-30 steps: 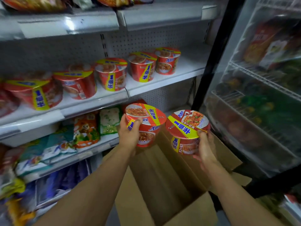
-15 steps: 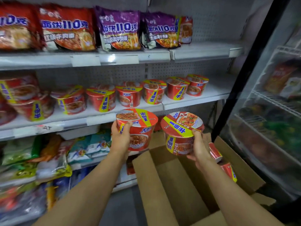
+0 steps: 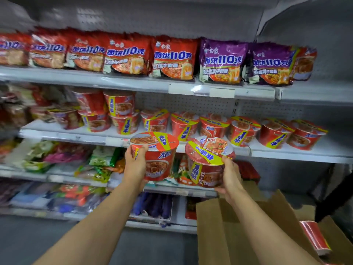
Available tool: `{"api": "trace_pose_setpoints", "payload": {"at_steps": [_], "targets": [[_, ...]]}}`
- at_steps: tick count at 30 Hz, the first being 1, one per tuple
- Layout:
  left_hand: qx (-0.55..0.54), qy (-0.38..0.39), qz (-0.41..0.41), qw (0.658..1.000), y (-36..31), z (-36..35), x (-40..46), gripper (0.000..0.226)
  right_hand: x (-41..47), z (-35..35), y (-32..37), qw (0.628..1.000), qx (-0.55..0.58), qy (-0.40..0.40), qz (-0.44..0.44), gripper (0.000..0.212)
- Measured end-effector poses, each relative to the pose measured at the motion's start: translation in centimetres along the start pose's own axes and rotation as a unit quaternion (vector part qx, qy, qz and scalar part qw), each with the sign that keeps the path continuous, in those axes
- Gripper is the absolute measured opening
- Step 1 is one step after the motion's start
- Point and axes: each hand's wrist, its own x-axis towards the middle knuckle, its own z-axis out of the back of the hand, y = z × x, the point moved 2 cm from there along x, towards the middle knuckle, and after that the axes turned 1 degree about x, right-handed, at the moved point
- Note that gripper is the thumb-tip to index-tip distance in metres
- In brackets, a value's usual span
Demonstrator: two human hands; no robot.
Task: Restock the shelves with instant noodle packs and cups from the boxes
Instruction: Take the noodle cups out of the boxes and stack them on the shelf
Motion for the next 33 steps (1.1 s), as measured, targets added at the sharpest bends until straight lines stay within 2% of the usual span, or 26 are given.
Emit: {"api": "trace_pose_setpoints", "payload": {"at_steps": [3, 11, 16, 21, 24, 28, 33], "targets": [[-0.011, -0.047, -0.013, 0.999, -0.8, 2.3, 0.4, 0.057, 0.5, -2.5, 0.4, 0.999, 0.001, 0.043, -0.007, 0.047], [-0.044, -0.122, -0.05, 0.99, -2.2, 7.3, 0.2, 0.053, 0.7, -9.3, 0.7, 0.99, -0.019, 0.137, -0.007, 0.062], [-0.068, -0.158, -0.053, 0.984, -3.2, 11.1, 1.0, 0.054, 0.2, -14.2, 1.0, 0.984, -0.027, 0.175, -0.013, 0.052], [-0.075, -0.184, -0.061, 0.978, -4.3, 15.8, 4.0, 0.057, -0.4, -19.7, 1.1, 0.981, -0.034, 0.189, -0.015, 0.055], [-0.079, -0.189, -0.059, 0.977, -5.2, 18.9, 6.4, 0.058, -0.7, -23.8, 0.9, 0.98, -0.046, 0.195, -0.005, 0.066], [-0.089, -0.191, -0.057, 0.976, -7.2, 23.3, 10.4, 0.056, -0.8, -30.3, 0.4, 0.979, -0.043, 0.197, -0.014, 0.051], [-0.082, -0.195, -0.057, 0.976, -10.1, 29.9, 15.8, 0.057, -1.8, -39.5, -0.1, 0.977, -0.039, 0.207, -0.029, 0.052]]}}
